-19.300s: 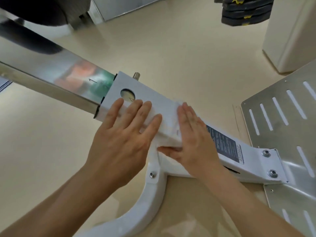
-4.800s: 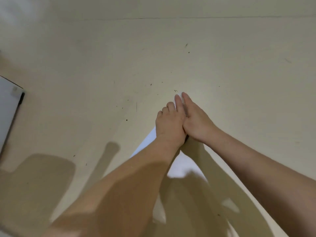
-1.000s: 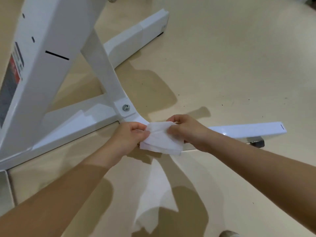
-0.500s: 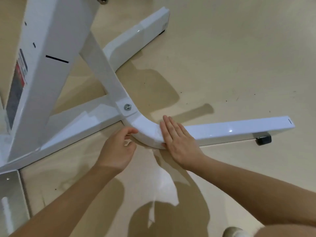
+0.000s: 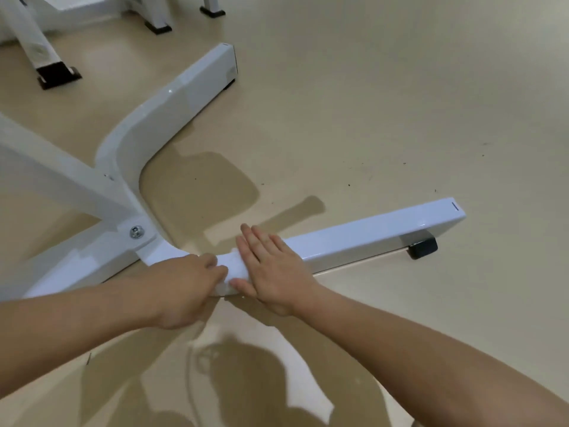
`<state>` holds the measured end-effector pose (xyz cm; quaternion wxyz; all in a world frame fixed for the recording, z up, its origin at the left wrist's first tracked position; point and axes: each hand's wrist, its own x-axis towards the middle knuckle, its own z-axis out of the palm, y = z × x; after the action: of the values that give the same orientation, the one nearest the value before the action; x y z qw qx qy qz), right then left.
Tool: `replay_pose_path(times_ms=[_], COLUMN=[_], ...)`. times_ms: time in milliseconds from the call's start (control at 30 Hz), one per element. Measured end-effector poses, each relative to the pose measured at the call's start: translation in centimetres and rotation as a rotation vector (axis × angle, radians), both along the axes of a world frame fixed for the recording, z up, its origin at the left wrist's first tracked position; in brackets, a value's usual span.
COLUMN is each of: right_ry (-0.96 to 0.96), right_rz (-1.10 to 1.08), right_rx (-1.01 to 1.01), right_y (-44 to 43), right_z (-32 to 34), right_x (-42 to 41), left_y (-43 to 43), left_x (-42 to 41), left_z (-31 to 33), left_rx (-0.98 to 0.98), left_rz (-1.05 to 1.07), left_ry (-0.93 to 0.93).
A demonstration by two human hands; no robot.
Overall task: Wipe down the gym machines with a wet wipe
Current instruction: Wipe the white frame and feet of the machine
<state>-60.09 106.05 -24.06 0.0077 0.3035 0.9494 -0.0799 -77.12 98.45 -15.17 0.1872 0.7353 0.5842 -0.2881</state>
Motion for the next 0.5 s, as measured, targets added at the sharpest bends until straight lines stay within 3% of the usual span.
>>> replay_pose_path(times_ms=[100, 233, 367, 500], right_ry=[-0.019, -0.041, 0.020, 0.120], right_rz=[-0.175, -0.517, -0.764, -0.458], right_rx=[0.003, 0.010, -0.025, 0.054], right_y=[4.0, 11.5, 13.8, 9.9], right_z=[0.2, 0.4, -0.1, -1.4], right_x=[8.0, 21.5, 22.4, 16.2], left_y=[0.8, 3.7, 6.9, 8.3], left_x=[3.1, 9.3, 15.4, 19.0], left_z=[0.1, -1.0, -2.1, -2.9], left_rx=[-0.040, 0.116, 0.286, 0.381], left_rz=[-0.117, -0.177, -0.061, 0.225], left_ry=[0.085, 0.036, -0.036, -0.134])
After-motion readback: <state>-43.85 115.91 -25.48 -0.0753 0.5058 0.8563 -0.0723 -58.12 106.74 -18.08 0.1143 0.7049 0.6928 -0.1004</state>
